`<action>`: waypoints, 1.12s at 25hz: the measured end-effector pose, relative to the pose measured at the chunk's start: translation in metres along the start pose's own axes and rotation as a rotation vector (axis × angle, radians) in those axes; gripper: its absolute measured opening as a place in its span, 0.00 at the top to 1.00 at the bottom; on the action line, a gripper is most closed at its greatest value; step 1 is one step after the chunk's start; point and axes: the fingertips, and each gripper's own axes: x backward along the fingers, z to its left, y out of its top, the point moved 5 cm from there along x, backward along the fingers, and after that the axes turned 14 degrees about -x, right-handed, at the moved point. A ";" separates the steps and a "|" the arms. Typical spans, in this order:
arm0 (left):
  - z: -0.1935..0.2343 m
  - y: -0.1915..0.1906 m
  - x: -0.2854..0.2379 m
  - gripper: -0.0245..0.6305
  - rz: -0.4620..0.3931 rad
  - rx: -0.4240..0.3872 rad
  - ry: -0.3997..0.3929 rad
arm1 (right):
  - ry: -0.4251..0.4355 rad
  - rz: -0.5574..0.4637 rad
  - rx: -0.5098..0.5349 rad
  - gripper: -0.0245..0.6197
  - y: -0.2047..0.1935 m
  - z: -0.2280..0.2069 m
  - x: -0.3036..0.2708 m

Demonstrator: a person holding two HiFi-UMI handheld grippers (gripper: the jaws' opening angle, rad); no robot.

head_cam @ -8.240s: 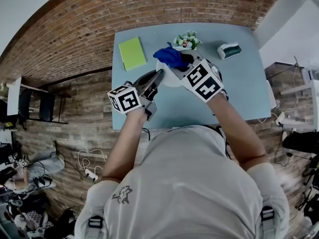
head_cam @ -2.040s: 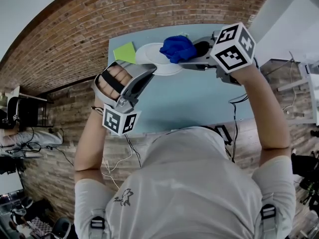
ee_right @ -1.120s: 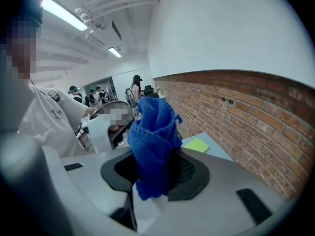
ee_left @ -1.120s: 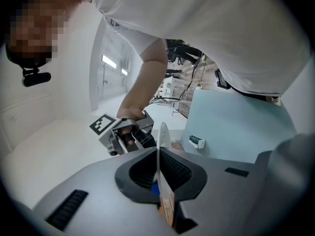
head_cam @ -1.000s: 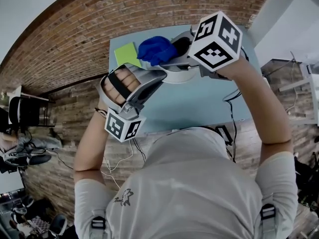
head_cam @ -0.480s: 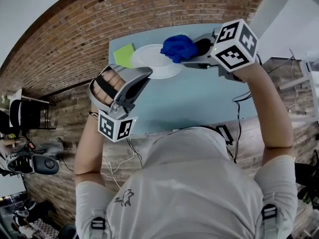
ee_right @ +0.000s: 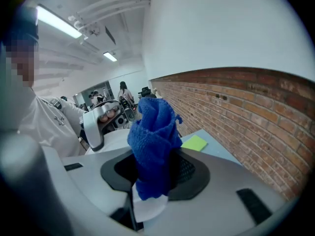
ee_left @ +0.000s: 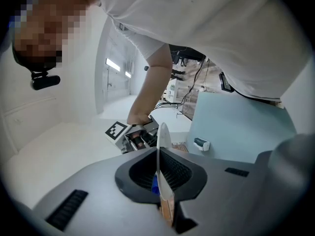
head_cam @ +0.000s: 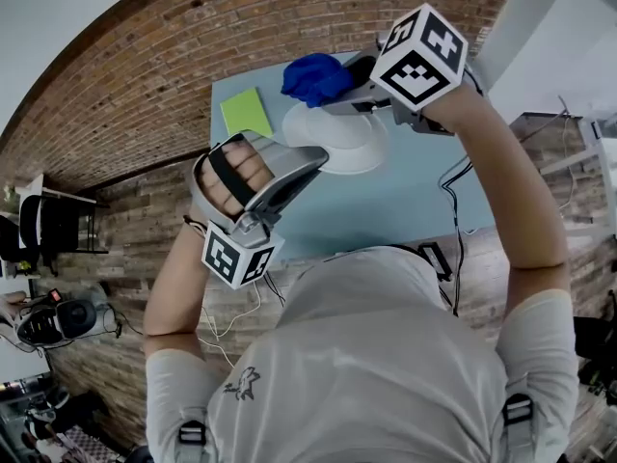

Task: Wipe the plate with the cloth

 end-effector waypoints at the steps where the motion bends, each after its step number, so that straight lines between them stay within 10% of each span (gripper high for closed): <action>1: -0.001 -0.001 -0.001 0.93 0.002 0.001 -0.003 | 0.015 0.002 0.022 0.74 0.004 0.010 -0.003; 9: -0.018 -0.031 0.013 0.94 0.088 0.069 -0.013 | 0.019 -0.029 0.158 0.74 -0.008 0.076 -0.006; 15: -0.038 -0.053 0.021 0.93 0.115 0.205 -0.029 | -0.042 -0.074 0.063 0.74 -0.041 0.054 -0.006; 28: -0.074 -0.070 0.013 0.94 0.030 0.738 0.051 | -0.374 -0.318 -0.189 0.74 -0.129 -0.020 0.001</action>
